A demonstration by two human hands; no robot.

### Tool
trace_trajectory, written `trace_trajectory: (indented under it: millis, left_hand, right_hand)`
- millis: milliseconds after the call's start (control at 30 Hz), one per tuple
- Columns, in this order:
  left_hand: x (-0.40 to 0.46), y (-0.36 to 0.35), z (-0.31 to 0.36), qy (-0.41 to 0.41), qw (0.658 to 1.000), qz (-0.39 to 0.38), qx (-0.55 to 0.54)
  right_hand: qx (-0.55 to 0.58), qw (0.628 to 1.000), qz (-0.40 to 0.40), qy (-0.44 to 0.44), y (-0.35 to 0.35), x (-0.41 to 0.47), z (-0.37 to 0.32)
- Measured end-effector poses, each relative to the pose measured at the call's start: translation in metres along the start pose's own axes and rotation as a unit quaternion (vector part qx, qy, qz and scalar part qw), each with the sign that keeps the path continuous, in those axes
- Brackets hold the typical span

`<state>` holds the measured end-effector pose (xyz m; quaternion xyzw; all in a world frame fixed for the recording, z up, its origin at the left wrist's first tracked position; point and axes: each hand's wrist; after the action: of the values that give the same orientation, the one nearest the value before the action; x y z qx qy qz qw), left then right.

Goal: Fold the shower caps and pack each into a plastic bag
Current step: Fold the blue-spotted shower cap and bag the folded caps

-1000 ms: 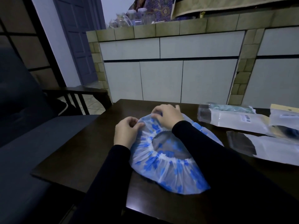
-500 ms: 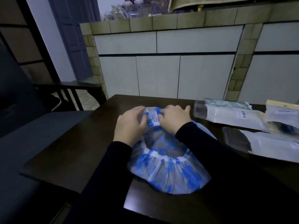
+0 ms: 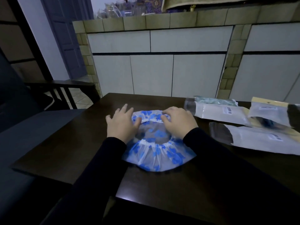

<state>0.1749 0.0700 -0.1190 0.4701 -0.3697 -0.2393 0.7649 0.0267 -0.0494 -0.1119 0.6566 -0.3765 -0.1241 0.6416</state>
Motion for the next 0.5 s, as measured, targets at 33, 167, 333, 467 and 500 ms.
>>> trace_trajectory:
  millis: [33, 167, 333, 467, 500]
  left_hand:
    - [-0.008, 0.003, 0.005, -0.016, 1.000, 0.014, -0.015]
    - [-0.045, 0.004, 0.014, -0.029, 0.988, -0.153, -0.017]
    - [-0.052, 0.004, 0.010, 0.010, 0.970, -0.242, 0.024]
    - [-0.052, 0.008, 0.004, -0.041, 0.994, -0.071, -0.069]
    - [-0.052, 0.009, 0.002, -0.064, 0.995, -0.002, -0.082]
  right_hand:
    - [-0.012, 1.000, -0.009, 0.004, 0.003, -0.010, 0.000]
    - [-0.024, 0.991, -0.117, 0.053, 0.006, -0.051, 0.011]
    - [-0.018, 0.967, -0.246, 0.072, 0.009, -0.062, 0.028]
    - [0.101, 0.975, -0.163, 0.116, 0.014, -0.064, 0.036]
    - [0.146, 0.970, -0.146, 0.126, 0.017, -0.066, 0.039]
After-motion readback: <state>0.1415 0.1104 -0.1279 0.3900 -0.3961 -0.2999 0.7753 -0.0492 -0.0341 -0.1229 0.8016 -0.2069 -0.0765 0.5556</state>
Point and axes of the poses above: each hand's wrist, its own x-axis towards the middle knuckle, its own y-axis out of the back of the hand, z = x × y, and after that the axes turned 4 degrees about -x, right-handed
